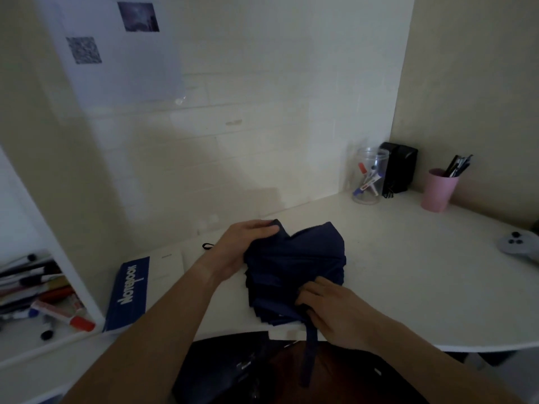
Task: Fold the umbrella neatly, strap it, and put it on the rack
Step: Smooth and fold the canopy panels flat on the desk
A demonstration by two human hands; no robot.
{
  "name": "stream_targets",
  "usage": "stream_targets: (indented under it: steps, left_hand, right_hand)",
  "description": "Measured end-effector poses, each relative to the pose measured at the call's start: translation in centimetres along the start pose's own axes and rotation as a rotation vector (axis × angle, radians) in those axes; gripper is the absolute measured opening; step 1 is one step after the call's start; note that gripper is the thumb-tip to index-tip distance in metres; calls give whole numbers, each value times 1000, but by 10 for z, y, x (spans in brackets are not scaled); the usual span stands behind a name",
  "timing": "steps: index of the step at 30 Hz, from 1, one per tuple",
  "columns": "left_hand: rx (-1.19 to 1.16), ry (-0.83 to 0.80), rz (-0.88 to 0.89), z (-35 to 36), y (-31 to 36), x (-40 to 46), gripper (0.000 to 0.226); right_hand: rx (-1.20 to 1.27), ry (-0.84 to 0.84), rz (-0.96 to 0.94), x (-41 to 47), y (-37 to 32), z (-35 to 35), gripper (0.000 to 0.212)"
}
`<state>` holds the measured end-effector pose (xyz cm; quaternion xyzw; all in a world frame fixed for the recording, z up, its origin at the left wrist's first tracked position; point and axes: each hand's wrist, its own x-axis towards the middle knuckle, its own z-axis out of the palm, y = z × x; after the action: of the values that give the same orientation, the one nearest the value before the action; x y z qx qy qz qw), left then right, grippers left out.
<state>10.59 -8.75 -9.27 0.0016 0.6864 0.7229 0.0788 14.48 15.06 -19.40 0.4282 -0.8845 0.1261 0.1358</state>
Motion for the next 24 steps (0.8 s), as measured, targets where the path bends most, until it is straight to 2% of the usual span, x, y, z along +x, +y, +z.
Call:
stream_targets:
  steps: [3, 5, 7, 10, 12, 14, 15, 16, 17, 18, 19, 20, 22, 24]
  left_hand:
    - [-41, -22, -5, -1, -14, -21, 30]
    - [61, 77, 73, -1, -23, -37, 17]
    - [303, 218, 190, 2, -30, -54, 10]
    - [747, 412, 316, 10, -45, -65, 30]
    - [891, 549, 383, 19, -49, -62, 32]
    - [913, 733, 396, 33, -45, -58, 45]
    - [832, 832, 428, 40, -41, -56, 53]
    - [668, 904, 495, 48, -33, -58, 54]
    - [465, 909, 581, 55, -27, -62, 46]
    - [309, 841, 659, 60, -24, -66, 32]
    - [251, 708, 712, 64, -26, -68, 20]
    - [318, 535, 699, 67, -31, -69, 11]
    - [472, 201, 528, 64, -51, -64, 21]
    - [457, 98, 267, 52, -70, -53, 35]
  right_hand:
    - [-20, 46, 37, -8, -6, 0, 32]
    - [-46, 60, 37, -13, -7, 1, 32]
    - [-114, 90, 6, -14, -8, 2, 30]
    - [-208, 121, -19, -11, -10, 1, 27]
    - [-196, 101, 9, -11, -11, 0, 31]
    - [-136, 59, 55, -10, -12, 0, 38]
    - [-104, 36, 68, -10, -12, -1, 39]
    - [-77, 16, 76, -10, -12, -3, 38]
    - [-63, 14, 66, -9, -12, -4, 36]
    - [-60, 14, 52, -9, -13, -5, 33]
    - [-50, 11, 49, -9, -13, -6, 32]
    - [-34, -6, 61, -9, -14, -8, 31]
    - [-9, -23, 88, -9, -14, -11, 30]
    - [4, -72, 122, -9, -14, -12, 30]
